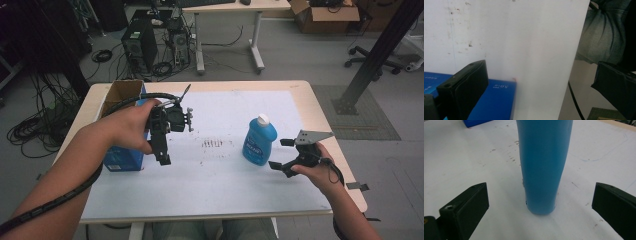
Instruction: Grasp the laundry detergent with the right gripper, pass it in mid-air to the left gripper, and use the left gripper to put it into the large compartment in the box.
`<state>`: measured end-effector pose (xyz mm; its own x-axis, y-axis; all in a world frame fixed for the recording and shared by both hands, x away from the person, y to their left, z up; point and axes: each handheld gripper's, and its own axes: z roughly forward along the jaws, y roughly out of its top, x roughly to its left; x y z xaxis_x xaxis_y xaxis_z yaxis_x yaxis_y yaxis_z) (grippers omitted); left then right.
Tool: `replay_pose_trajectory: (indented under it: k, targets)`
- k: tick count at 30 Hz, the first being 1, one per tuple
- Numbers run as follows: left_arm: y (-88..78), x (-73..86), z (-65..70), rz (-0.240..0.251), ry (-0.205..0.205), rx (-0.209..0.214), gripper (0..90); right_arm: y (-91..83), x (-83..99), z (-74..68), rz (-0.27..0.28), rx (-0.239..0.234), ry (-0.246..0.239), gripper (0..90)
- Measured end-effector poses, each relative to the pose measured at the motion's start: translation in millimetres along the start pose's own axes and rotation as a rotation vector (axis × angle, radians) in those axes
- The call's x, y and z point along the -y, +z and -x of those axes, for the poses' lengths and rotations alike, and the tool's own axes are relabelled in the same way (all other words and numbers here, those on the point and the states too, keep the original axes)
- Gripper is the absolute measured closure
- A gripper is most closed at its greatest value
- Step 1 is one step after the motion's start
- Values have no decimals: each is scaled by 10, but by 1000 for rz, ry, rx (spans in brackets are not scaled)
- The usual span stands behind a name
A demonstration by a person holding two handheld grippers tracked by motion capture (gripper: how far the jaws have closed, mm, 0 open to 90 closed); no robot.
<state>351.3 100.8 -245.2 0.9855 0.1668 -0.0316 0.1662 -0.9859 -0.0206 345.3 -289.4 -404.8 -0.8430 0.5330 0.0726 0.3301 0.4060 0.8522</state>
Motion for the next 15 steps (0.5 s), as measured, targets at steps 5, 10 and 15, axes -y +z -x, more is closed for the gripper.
replay_pose_trajectory:
  k: [5, 10, 15]
  targets:
    - [-27, 12, 28, 19, 3, -3, 2, 81, 27, 7, 23, 2, 10, 7]
    - [-38, 26, 37, 16, 4, -7, 2, 161, 38, 6, 41, 6, 14, 5]
    - [-31, 43, 37, 14, 0, -6, 2, 228, 31, 10, 70, 14, 23, 4]
